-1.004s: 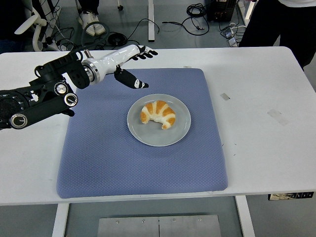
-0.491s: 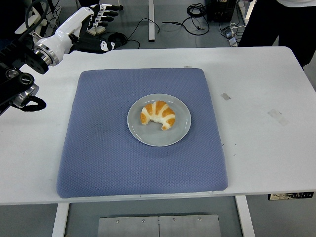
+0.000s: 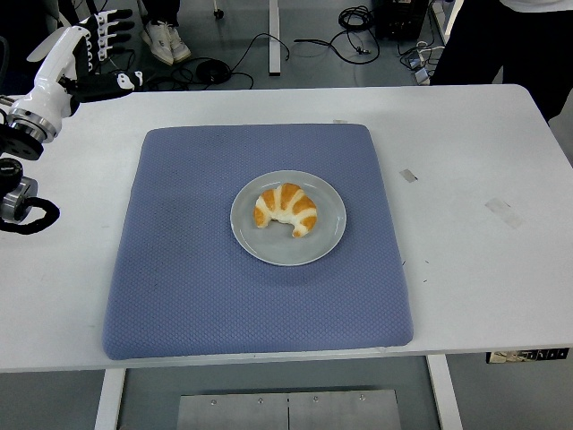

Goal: Place the bread on the plate

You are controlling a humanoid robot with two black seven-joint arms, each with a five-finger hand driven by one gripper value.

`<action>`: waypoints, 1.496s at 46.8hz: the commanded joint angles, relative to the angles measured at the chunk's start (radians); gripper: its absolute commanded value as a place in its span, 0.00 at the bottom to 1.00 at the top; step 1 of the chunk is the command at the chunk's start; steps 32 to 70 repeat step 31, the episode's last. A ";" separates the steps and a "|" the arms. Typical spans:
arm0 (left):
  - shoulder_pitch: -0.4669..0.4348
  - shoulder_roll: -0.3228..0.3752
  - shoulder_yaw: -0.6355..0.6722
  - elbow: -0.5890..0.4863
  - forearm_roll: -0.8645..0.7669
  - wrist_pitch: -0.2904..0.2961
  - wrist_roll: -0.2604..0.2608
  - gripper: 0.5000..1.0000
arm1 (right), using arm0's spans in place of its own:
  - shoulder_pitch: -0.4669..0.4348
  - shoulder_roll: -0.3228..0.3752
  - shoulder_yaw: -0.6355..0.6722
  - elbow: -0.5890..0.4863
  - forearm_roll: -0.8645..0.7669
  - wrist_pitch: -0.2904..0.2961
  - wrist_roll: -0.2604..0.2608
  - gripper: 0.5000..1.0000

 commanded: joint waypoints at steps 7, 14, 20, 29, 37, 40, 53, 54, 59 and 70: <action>0.025 0.016 -0.016 0.000 -0.038 0.006 0.000 0.70 | 0.004 0.000 -0.001 0.000 0.000 -0.002 0.000 1.00; 0.040 0.023 -0.017 0.000 -0.041 0.005 0.000 0.70 | 0.007 0.000 0.006 0.010 0.000 0.003 0.000 1.00; 0.043 0.026 -0.019 0.000 -0.050 0.005 0.000 0.70 | 0.004 0.000 0.000 0.004 0.000 0.003 0.000 1.00; 0.043 0.025 -0.019 0.000 -0.060 0.006 0.000 0.70 | -0.001 0.000 -0.001 0.000 0.000 0.001 0.000 1.00; 0.043 0.025 -0.019 0.000 -0.060 0.006 0.000 0.70 | -0.001 0.000 0.000 0.001 0.000 0.001 0.000 1.00; 0.043 0.025 -0.019 0.000 -0.060 0.006 0.000 0.70 | -0.001 0.000 0.000 0.001 0.000 0.001 0.000 1.00; 0.043 0.025 -0.019 0.000 -0.060 0.006 0.000 0.70 | -0.001 0.000 0.000 0.001 0.000 0.001 0.000 1.00; 0.043 0.025 -0.019 0.000 -0.060 0.006 0.000 0.70 | -0.001 0.000 0.000 0.001 0.000 0.001 0.000 1.00; 0.043 0.025 -0.019 0.000 -0.060 0.006 0.000 0.70 | -0.001 0.000 0.000 0.001 0.000 0.001 0.000 1.00; 0.043 0.025 -0.019 0.000 -0.060 0.006 0.000 0.70 | -0.001 0.000 0.000 0.001 0.000 0.001 0.000 1.00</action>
